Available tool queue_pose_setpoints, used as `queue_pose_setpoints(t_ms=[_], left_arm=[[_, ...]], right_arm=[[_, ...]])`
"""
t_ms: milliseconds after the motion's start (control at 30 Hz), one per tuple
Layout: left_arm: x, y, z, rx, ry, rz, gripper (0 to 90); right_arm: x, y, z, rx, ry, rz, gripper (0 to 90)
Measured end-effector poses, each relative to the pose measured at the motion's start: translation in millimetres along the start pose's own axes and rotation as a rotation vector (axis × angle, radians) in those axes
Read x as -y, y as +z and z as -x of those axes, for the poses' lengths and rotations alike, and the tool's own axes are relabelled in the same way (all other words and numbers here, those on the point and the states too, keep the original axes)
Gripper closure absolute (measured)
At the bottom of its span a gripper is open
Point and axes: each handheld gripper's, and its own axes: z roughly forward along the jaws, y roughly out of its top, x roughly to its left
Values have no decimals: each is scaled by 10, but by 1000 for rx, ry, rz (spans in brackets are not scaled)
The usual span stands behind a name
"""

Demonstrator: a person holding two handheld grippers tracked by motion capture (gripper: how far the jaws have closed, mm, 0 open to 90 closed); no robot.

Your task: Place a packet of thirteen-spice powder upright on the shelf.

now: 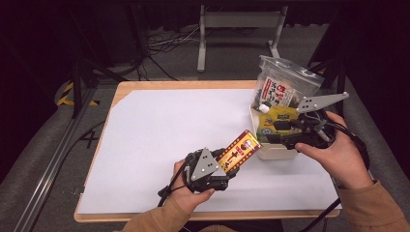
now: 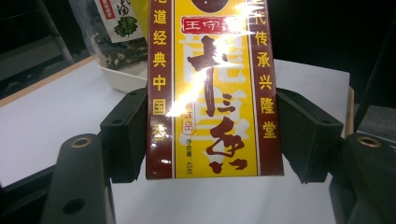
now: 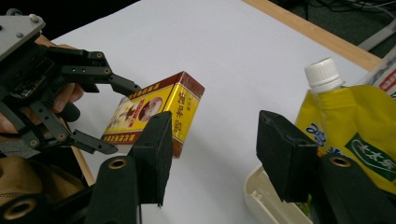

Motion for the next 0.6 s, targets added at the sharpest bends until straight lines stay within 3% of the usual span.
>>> queue_pose_setpoints(t_ms=[367, 600], left_arm=[[-4, -2, 14, -5, 12, 1, 326], [-7, -2, 32, -6, 13, 3, 326]], right_arm=[[-108, 200, 3, -79, 107, -47, 445], [-144, 315, -17, -100, 161, -85, 407]])
